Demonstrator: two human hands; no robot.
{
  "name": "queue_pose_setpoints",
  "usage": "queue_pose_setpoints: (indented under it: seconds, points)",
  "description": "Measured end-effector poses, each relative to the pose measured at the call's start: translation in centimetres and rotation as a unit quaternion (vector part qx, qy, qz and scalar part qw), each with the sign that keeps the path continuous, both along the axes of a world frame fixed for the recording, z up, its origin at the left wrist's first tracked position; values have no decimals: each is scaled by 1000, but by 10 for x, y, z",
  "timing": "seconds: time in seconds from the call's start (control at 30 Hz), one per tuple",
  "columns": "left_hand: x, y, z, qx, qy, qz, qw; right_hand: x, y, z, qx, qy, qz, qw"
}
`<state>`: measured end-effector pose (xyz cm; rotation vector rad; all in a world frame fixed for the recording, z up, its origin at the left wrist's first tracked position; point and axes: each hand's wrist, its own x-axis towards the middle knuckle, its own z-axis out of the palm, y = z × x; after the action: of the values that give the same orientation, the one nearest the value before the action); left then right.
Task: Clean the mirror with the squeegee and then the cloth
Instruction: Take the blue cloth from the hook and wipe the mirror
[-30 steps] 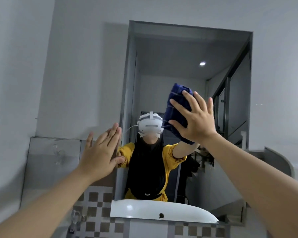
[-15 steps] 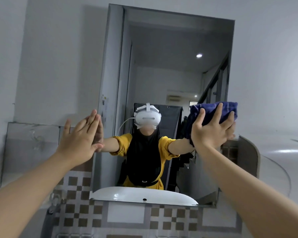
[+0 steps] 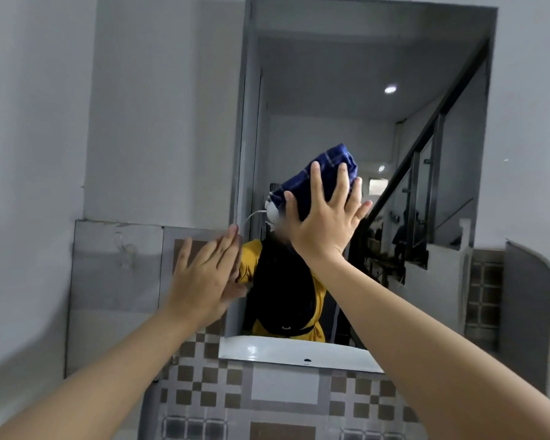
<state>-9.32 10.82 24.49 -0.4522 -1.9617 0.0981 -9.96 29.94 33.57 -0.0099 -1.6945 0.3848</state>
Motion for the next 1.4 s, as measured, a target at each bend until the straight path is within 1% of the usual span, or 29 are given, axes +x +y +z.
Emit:
queue_pose_setpoints:
  seconds: [0.1,0.3,0.4,0.5,0.57,0.63,0.73,0.9,1.1,1.2,1.27,1.4]
  points:
    - [-6,-1,-8,8,15,-19,1000,-3,-27,5,34,7,8,999]
    - [-13,-4,-30,46,38,-55,997,-11,-53,7,174,38,3,984]
    - [-13,-9,-46,42,32,-51,997,-10,-47,7,241,40,-1,970]
    - [-13,-14,-55,35,14,-49,998,-9,-34,3,324,27,-9,946]
    - [-13,-14,-56,36,-4,-52,998,-8,-26,-3,354,18,-17,935]
    - [-13,-14,-57,39,-22,-52,998,-6,-17,-10,365,11,-21,931]
    - [-14,-15,-56,42,-30,-55,997,-2,1,-21,358,2,-33,933]
    - [-16,-13,-56,58,-56,-91,993,6,52,-43,295,-17,-62,953]
    - [-18,-11,-58,52,-77,-68,993,20,131,-63,213,-40,-104,971]
    - [-17,-6,-61,73,-84,-61,992,27,167,-72,170,-55,-121,976]
    - [-18,-5,-63,81,-90,-68,990,32,185,-78,132,-68,-119,982]
    - [-21,-7,-65,91,-97,-87,987,37,200,-87,80,-83,-67,991]
